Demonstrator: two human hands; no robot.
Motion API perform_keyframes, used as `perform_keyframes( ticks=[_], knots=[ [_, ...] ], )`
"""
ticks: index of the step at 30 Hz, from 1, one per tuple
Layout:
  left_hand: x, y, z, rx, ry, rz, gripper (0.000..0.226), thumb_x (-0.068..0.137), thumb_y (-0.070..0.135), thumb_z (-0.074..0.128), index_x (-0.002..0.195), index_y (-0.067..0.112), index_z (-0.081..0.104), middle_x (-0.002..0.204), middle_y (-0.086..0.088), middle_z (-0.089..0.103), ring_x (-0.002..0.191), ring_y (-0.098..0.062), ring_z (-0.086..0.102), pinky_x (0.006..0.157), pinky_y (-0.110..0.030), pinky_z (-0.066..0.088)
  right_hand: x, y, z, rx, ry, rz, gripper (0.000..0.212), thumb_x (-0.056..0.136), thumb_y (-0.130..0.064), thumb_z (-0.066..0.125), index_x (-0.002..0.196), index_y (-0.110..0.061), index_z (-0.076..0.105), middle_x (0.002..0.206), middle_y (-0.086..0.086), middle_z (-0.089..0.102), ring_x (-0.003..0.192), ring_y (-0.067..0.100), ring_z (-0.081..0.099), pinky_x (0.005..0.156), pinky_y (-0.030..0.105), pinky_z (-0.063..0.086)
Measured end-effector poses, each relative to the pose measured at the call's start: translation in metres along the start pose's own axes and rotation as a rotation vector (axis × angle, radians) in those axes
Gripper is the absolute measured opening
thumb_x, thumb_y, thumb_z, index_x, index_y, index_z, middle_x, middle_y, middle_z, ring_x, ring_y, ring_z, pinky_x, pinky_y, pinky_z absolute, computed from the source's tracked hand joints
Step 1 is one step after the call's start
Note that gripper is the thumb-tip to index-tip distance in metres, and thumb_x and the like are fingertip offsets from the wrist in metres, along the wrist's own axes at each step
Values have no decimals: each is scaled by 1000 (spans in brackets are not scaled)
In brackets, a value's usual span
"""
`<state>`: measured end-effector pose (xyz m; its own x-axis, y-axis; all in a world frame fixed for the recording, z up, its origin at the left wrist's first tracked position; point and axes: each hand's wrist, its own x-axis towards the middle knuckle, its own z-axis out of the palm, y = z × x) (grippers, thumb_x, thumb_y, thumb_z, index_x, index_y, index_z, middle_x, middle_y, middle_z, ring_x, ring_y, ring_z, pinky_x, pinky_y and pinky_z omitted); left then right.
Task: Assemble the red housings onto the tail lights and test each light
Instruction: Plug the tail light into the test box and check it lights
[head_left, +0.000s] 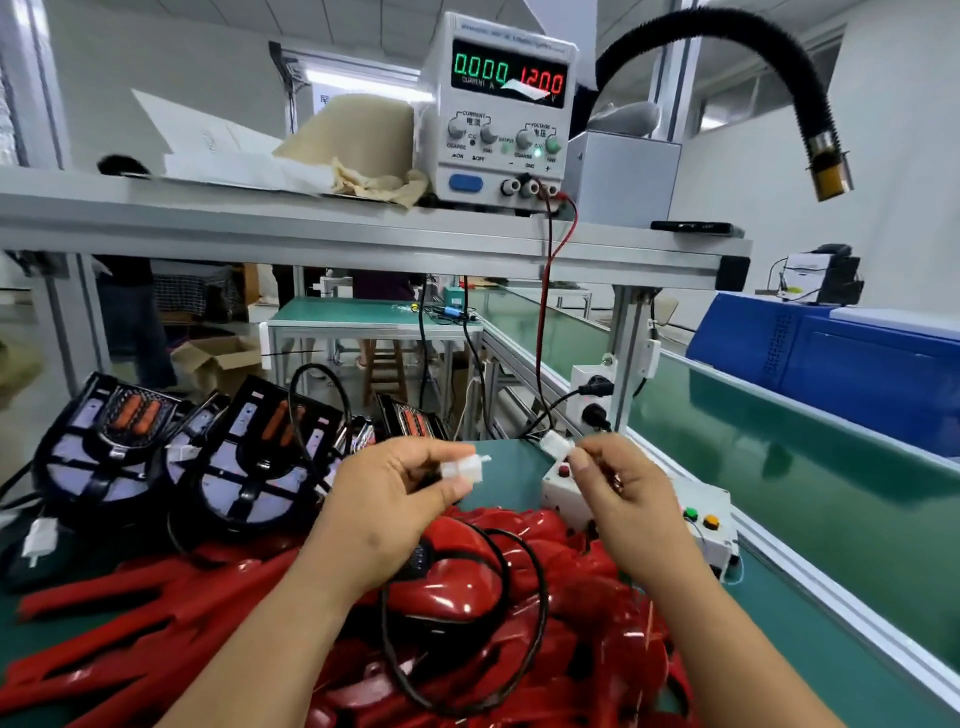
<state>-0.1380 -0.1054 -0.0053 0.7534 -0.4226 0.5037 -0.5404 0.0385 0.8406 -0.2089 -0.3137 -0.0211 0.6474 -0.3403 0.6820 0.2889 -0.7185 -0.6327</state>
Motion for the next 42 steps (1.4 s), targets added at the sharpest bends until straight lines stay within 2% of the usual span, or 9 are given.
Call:
perform_keyframes(
  ticks=[5,8,14,19,25,28,31,38,42],
  knots=[
    [-2,-3,10,22,-90,-43,28,78,-5,75,93,19,74,90,7,77,83,-4,71,75,-10,51,-6,-6,0,-187,-260,-188,15,87,-45,54,80,-39,66,85,-11,56,93,10,51,89,34,26],
    [-4,-1,9,29,-96,-56,27,77,-5,76,93,17,74,89,6,77,82,-3,71,75,-9,50,-7,-4,0,-247,-248,-229,16,87,-43,56,85,-35,69,83,-17,50,93,8,46,89,28,21],
    [-4,5,1,164,-150,-89,29,78,2,78,90,29,75,83,11,76,73,-1,70,66,-8,49,-10,-3,4,-297,-206,-275,16,89,-43,56,85,-33,69,82,-15,47,88,7,42,85,30,21],
    [-4,8,1,211,-151,-103,26,78,5,79,93,26,76,77,16,75,67,6,67,61,-4,45,-11,-5,6,-332,-178,-313,23,90,-48,49,85,-34,67,82,-15,48,85,8,42,82,32,23],
    [-6,8,3,42,-170,-158,25,78,-3,76,91,18,76,83,-5,77,72,-10,71,67,-18,55,-12,-9,7,-334,-179,-322,22,91,-47,49,86,-35,65,82,-13,48,86,9,45,83,31,22],
    [-6,8,4,-12,-161,-164,26,78,-5,75,90,17,75,84,-5,77,73,-11,72,69,-20,57,-12,-9,8,-294,-177,-303,22,91,-48,49,85,-35,66,81,-13,48,86,9,45,84,30,23],
    [-7,7,4,14,-174,-158,26,78,-4,76,91,18,76,84,-8,76,78,-22,73,75,-31,58,-12,-10,8,-313,-184,-321,22,91,-48,50,85,-34,66,81,-13,48,86,8,44,82,30,22],
    [-5,7,3,41,-176,-124,28,78,-4,76,93,19,76,86,-3,77,80,-18,73,75,-25,59,-11,-8,7,-310,-217,-277,30,89,-57,48,82,-33,65,79,-18,53,86,2,46,84,27,23],
    [-6,6,2,81,-167,-101,30,74,-2,80,90,24,75,86,5,76,79,-12,72,72,-17,57,-13,-8,11,-305,-252,-317,31,93,-48,46,78,-25,62,74,-17,50,81,6,45,78,33,23]
  ],
)
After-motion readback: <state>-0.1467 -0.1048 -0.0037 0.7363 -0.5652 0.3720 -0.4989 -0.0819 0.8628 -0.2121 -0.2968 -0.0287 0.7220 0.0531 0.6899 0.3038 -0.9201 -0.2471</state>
